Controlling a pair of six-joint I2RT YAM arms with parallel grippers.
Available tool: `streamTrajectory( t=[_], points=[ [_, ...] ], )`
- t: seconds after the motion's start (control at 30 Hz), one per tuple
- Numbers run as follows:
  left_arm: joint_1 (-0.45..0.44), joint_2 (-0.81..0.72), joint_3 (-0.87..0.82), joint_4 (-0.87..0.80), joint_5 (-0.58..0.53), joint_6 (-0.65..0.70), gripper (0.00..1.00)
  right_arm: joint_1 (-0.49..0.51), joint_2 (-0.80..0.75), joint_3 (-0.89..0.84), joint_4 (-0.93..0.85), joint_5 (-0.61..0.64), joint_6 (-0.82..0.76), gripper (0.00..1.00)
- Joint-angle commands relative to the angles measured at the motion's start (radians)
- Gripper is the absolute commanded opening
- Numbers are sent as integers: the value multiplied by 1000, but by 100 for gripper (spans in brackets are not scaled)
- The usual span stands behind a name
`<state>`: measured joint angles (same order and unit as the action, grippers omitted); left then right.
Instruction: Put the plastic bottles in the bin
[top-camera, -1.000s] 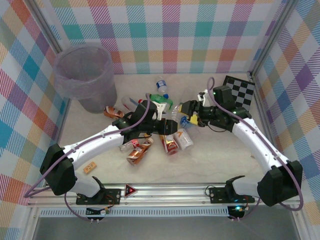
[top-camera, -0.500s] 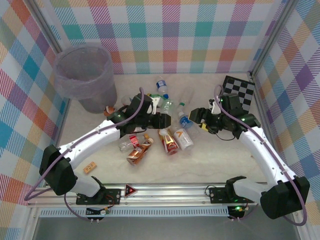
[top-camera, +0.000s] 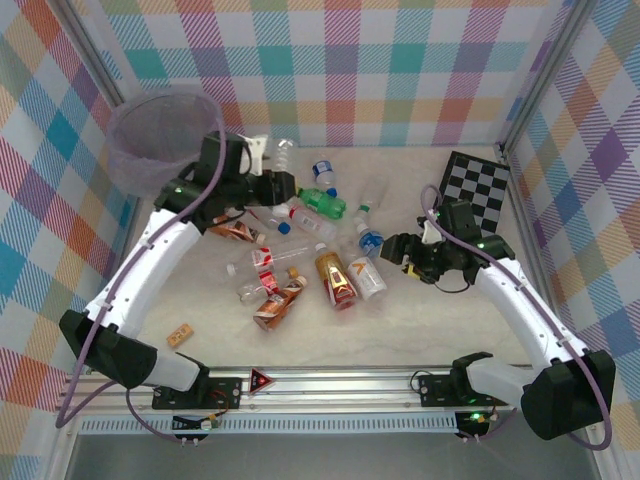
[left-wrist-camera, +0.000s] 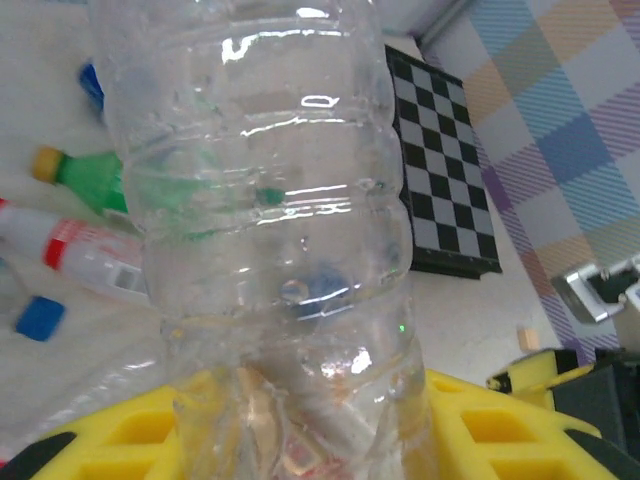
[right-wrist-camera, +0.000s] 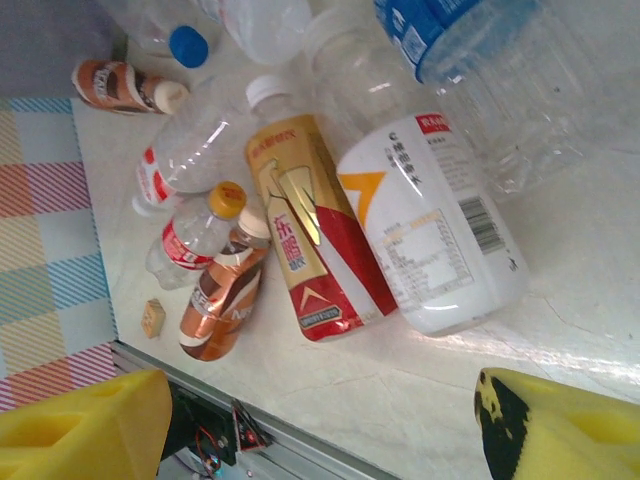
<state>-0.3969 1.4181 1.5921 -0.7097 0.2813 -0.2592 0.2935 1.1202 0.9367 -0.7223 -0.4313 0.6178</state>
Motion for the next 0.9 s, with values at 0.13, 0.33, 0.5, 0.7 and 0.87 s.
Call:
streamTrajectory(
  t=[0.13,0.33,0.5,0.7,0.87],
  points=[
    [189,22,153,-95,55,78,32,-6,-24,-22,-39,3,-39,80],
    [349,76,240,-66,97,61,22,-7,-34,-41,-46,2,-45,80],
    [460,133,275,-2,107,24,8,-6,-44,-56,-48,4,-49,81],
    [545,190,287,102,79,-24,0,-5,-66,-76,-60,8,-65,81],
    [593,270,354,123,33,-27,0,-5,-79,-99,-76,9,-75,81]
  ],
)
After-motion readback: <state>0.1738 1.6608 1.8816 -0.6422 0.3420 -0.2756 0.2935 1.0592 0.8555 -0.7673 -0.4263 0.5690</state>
